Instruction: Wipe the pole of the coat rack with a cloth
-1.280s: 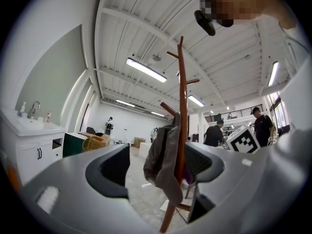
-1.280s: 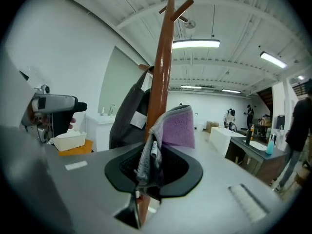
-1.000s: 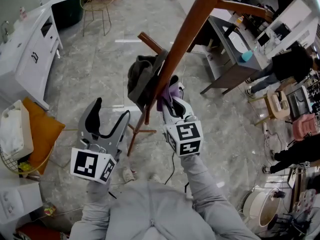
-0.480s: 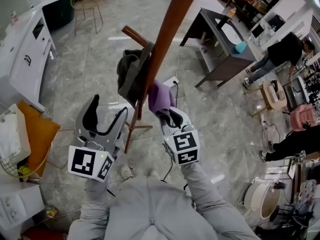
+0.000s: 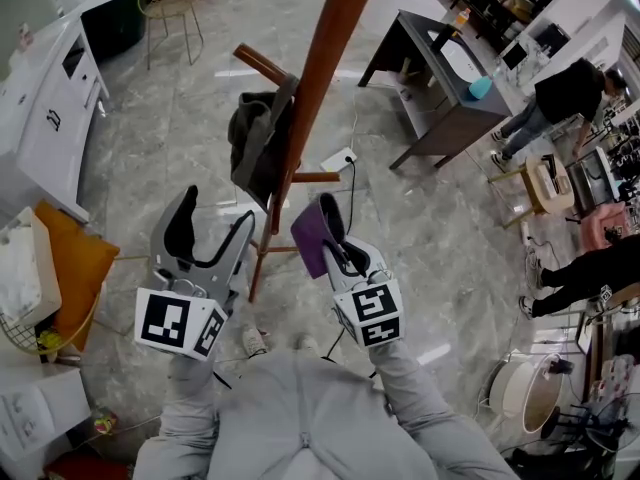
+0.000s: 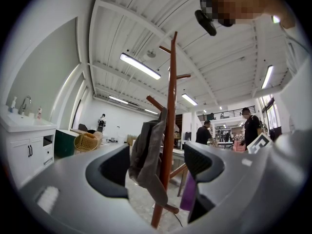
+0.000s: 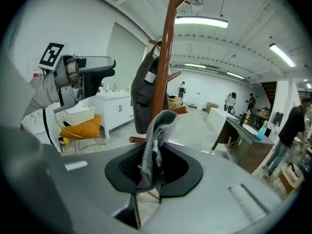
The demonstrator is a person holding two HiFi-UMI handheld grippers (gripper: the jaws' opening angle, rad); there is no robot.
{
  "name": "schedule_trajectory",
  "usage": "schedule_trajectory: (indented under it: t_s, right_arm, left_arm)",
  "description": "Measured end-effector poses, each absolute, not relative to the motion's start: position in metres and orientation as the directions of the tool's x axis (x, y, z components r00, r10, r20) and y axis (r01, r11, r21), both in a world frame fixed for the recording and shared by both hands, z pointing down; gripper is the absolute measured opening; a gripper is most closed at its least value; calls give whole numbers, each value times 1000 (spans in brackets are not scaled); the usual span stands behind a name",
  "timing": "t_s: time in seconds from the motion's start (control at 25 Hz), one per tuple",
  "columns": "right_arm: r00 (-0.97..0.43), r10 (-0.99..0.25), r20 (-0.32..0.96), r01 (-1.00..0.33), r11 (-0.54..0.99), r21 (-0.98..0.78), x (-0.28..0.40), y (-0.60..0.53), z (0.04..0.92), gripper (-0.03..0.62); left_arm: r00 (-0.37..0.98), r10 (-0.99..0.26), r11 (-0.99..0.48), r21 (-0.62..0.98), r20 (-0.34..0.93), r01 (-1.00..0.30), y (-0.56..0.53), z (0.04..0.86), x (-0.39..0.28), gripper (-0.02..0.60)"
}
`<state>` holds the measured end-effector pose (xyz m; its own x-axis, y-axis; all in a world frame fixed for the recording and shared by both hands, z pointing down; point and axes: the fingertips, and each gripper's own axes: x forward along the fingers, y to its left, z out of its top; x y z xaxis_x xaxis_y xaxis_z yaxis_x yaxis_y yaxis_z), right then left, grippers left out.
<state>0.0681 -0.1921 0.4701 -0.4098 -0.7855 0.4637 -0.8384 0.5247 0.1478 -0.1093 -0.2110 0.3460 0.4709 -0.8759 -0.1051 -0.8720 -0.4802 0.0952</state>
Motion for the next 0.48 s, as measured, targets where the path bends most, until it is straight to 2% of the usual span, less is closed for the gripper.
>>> schedule_trajectory:
  t_s: [0.2,0.48]
  right_arm:
    - [-429,-807,405,-842,520,145,70,-185,443,54]
    - [-498,-840,217,-829,534,167,54,-180,365,54]
  left_arm:
    - [470,-876,-479,91,-108,-873,-209,344,-107,377]
    - [458,-881,-469,86,-120,-879,-206,338,-111,377]
